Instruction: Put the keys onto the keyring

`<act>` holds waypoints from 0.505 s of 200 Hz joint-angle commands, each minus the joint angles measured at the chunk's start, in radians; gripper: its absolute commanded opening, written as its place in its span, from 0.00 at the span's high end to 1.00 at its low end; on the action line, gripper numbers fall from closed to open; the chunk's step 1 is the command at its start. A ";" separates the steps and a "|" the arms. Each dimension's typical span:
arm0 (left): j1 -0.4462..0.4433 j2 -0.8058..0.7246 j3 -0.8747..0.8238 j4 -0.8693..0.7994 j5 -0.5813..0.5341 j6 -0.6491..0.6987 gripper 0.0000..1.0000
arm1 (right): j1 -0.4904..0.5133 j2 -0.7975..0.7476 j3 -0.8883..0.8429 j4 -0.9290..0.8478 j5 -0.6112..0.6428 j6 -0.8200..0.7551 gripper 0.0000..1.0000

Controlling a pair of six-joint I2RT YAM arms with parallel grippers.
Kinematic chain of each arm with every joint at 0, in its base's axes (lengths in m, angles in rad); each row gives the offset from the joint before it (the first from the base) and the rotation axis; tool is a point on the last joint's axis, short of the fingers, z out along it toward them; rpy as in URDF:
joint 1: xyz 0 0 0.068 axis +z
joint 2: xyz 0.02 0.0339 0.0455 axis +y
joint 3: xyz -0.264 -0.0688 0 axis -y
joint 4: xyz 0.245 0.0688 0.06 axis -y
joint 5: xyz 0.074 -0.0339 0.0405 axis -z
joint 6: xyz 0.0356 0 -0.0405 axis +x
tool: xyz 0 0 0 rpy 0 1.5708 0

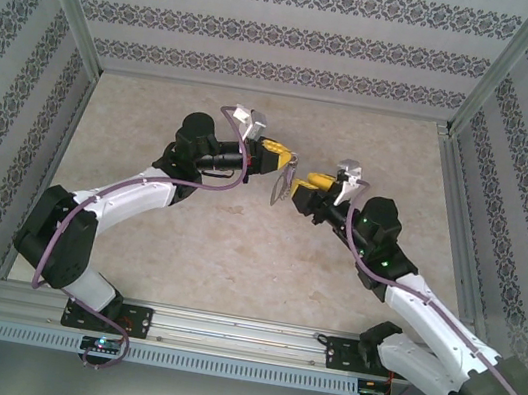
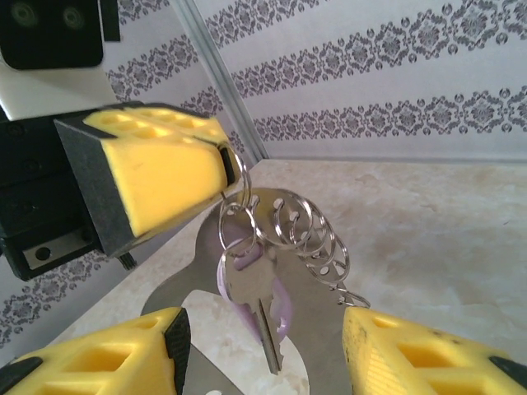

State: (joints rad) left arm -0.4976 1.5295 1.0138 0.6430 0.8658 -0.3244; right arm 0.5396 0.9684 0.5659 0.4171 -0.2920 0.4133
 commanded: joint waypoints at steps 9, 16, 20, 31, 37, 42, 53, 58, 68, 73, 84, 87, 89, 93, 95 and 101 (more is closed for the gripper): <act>-0.007 -0.038 -0.006 0.018 -0.006 0.015 1.00 | 0.026 0.035 0.043 0.042 0.021 -0.029 0.47; -0.008 -0.040 -0.006 0.017 -0.008 0.016 1.00 | 0.031 0.044 0.047 0.046 0.022 -0.031 0.47; -0.007 -0.040 -0.006 0.017 -0.008 0.016 1.00 | 0.034 0.049 0.049 0.050 0.021 -0.030 0.47; -0.008 -0.039 -0.007 0.017 -0.008 0.016 1.00 | 0.041 0.063 0.057 0.052 0.022 -0.034 0.47; -0.007 -0.041 -0.007 0.017 -0.007 0.016 1.00 | 0.045 0.068 0.061 0.054 0.026 -0.036 0.47; -0.008 -0.041 -0.007 0.017 -0.007 0.016 1.00 | 0.047 0.073 0.063 0.055 0.032 -0.039 0.47; -0.008 -0.042 -0.007 0.016 -0.009 0.018 1.00 | 0.048 0.084 0.068 0.059 0.040 -0.043 0.47; -0.008 -0.042 -0.006 0.016 -0.009 0.018 1.00 | 0.049 0.089 0.070 0.061 0.044 -0.043 0.47; -0.008 -0.041 -0.008 0.015 -0.009 0.018 1.00 | 0.049 0.096 0.076 0.061 0.050 -0.047 0.47; -0.007 -0.042 -0.008 0.016 -0.011 0.018 1.00 | 0.049 0.098 0.079 0.061 0.052 -0.050 0.47; -0.007 -0.042 -0.009 0.016 -0.012 0.019 1.00 | 0.049 0.107 0.084 0.060 0.061 -0.056 0.48; -0.007 -0.043 -0.009 0.016 -0.011 0.020 1.00 | 0.049 0.109 0.085 0.058 0.063 -0.057 0.48; -0.007 -0.043 -0.009 0.016 -0.012 0.019 1.00 | 0.049 0.111 0.086 0.057 0.062 -0.058 0.49; -0.008 -0.043 -0.009 0.017 -0.014 0.020 1.00 | 0.049 0.113 0.087 0.055 0.064 -0.061 0.50; -0.008 -0.044 -0.010 0.017 -0.014 0.019 1.00 | 0.049 0.114 0.089 0.054 0.064 -0.062 0.50; -0.007 -0.044 -0.010 0.017 -0.014 0.019 1.00 | 0.049 0.117 0.090 0.053 0.065 -0.065 0.52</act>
State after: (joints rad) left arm -0.4976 1.5257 1.0134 0.6426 0.8581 -0.3218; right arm 0.5743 1.0733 0.6167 0.4389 -0.2573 0.3817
